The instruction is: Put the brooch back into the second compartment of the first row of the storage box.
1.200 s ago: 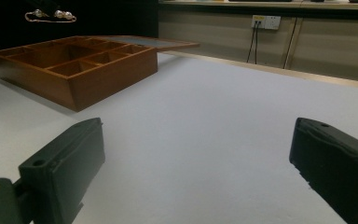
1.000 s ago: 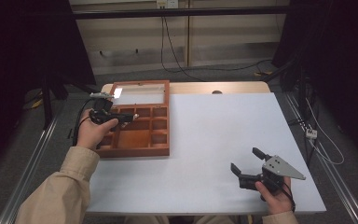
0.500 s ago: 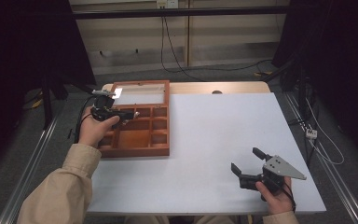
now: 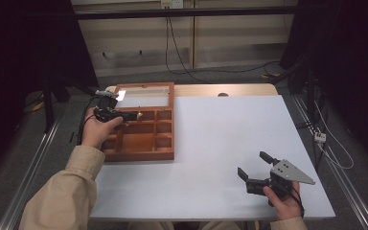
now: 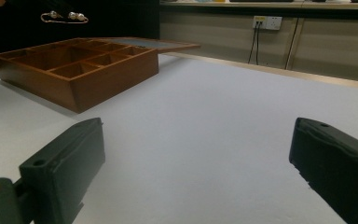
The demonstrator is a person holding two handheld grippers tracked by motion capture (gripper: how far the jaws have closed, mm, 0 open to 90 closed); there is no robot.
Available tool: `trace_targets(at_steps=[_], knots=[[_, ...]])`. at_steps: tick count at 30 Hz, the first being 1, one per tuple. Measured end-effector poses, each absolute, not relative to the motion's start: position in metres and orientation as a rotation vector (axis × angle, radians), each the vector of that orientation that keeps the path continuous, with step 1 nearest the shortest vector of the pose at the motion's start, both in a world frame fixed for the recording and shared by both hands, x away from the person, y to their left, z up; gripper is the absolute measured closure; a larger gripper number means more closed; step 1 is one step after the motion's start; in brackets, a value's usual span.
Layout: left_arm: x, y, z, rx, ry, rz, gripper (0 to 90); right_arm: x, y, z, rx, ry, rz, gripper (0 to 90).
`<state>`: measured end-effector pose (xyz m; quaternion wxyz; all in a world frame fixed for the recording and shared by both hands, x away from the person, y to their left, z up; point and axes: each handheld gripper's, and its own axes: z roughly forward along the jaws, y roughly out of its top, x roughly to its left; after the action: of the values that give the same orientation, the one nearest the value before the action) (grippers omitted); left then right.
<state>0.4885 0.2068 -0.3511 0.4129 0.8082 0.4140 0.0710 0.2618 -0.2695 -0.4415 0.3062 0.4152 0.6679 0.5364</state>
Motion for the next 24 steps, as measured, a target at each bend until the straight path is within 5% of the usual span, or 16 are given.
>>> trace_targets(at_steps=[24], knots=[[0.501, 0.207, -0.359, 2.030, 1.070, 0.200, 80.4, 0.262, -0.271, -0.441, 1.102, 1.760, 1.424, 2.7]])
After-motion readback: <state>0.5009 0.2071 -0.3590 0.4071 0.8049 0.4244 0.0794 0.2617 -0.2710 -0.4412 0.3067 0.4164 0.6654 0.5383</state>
